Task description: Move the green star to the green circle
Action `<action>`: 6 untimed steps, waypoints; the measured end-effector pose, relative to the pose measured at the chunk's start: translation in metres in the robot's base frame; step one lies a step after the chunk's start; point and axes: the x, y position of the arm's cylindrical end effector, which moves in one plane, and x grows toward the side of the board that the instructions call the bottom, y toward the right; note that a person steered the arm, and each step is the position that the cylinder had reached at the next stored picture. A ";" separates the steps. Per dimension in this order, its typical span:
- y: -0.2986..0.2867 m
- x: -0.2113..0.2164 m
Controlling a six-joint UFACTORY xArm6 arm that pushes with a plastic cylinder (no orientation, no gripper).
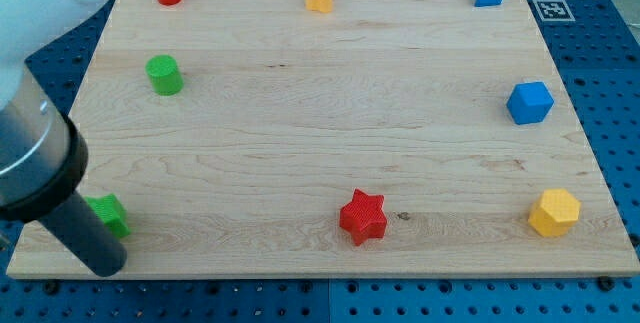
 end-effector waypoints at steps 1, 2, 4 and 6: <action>-0.041 -0.002; -0.052 -0.002; -0.048 -0.023; 0.012 -0.028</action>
